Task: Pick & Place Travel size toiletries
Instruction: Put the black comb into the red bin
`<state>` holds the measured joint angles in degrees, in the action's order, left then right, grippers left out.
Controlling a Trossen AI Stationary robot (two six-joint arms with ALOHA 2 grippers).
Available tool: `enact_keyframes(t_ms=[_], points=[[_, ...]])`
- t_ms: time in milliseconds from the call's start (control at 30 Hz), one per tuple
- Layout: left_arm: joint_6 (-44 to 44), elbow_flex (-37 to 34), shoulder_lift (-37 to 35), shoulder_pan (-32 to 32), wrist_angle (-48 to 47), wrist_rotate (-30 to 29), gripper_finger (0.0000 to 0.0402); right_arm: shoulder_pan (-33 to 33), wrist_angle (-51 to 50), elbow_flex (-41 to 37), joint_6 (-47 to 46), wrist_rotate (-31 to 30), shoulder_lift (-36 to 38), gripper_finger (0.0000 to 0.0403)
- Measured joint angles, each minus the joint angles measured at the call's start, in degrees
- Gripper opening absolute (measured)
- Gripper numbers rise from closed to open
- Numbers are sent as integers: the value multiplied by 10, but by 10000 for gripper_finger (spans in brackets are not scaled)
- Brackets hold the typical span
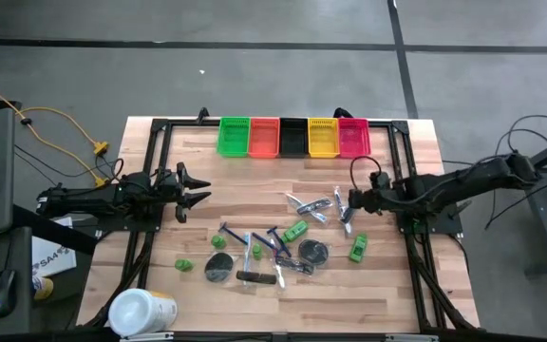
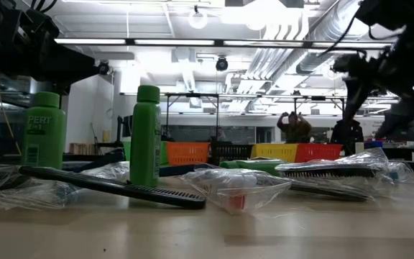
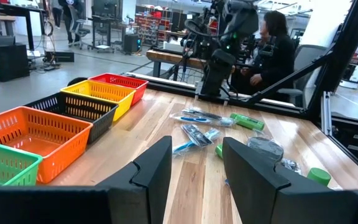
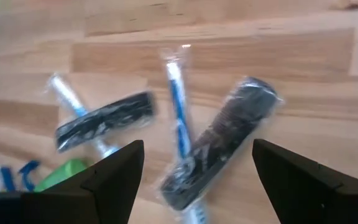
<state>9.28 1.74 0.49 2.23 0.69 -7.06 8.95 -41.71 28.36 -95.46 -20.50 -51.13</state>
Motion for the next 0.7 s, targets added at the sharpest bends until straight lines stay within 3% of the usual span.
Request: enact_keyframes(t_ms=[400,700], points=[[0,0,0,0,0,0,143,95,36,-61,-175,-69,-9,295],[0,0,0,0,0,0,143,118,126,-108,-249,-81,-51,295]])
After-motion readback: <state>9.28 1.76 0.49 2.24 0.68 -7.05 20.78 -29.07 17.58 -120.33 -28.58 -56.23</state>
